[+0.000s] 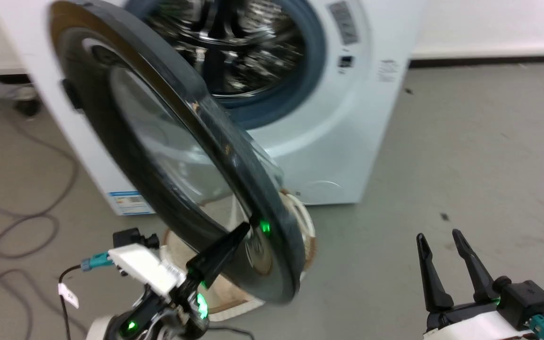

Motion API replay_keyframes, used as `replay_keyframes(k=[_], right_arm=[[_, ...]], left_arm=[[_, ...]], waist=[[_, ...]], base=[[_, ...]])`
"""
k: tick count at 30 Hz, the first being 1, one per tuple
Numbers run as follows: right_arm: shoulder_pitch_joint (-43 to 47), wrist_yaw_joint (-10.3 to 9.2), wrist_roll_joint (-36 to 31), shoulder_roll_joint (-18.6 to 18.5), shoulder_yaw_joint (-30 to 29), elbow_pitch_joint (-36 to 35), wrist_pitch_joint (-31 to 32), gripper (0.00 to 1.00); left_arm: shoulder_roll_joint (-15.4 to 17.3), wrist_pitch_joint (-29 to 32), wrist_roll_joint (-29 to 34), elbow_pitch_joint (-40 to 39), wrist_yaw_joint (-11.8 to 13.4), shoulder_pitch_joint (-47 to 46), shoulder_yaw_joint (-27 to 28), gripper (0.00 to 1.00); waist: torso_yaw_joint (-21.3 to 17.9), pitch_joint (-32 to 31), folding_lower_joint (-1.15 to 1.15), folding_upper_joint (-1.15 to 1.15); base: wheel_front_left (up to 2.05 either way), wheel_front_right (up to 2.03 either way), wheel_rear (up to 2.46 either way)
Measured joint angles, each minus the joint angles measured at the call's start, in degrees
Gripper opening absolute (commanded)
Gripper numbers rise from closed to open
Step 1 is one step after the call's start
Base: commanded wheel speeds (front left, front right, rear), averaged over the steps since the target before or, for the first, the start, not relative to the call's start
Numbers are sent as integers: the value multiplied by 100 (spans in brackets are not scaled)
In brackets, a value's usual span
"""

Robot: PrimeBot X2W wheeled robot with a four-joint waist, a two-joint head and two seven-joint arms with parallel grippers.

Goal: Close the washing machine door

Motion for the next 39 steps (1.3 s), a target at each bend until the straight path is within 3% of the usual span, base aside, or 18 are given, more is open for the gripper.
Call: replay_keyframes(k=[12,20,31,35,39], right_arm=[[-129,0,20,9,80,-2,-1,100],[-132,0,57,13,134,12,0,100],[-124,0,55,20,88,31,0,100],[-96,0,54,23,41,27,0,100],[-54,0,54,23,-31,27,0,100]], left_arm=[[-12,-1918,-245,1163,-348,-1345,-572,0],[-20,-2991,-475,2167,-648,-2299,-790,0],[23,-2995,-365,2767,-1056,-2384,-1428,0],[364,-2876,288,2563,-1138,-1939,-1948,0],[948,-3117,1181,2252,-1146,-1486,-2371,0]], waist=[[-1130,408,1,0],[-1580,543,1,0],[-1287,330,0,0],[-1047,187,0,0],[-769,30,0,0]], base=[[0,0,0],[0,0,0],[0,0,0],[0,0,0],[0,0,0]])
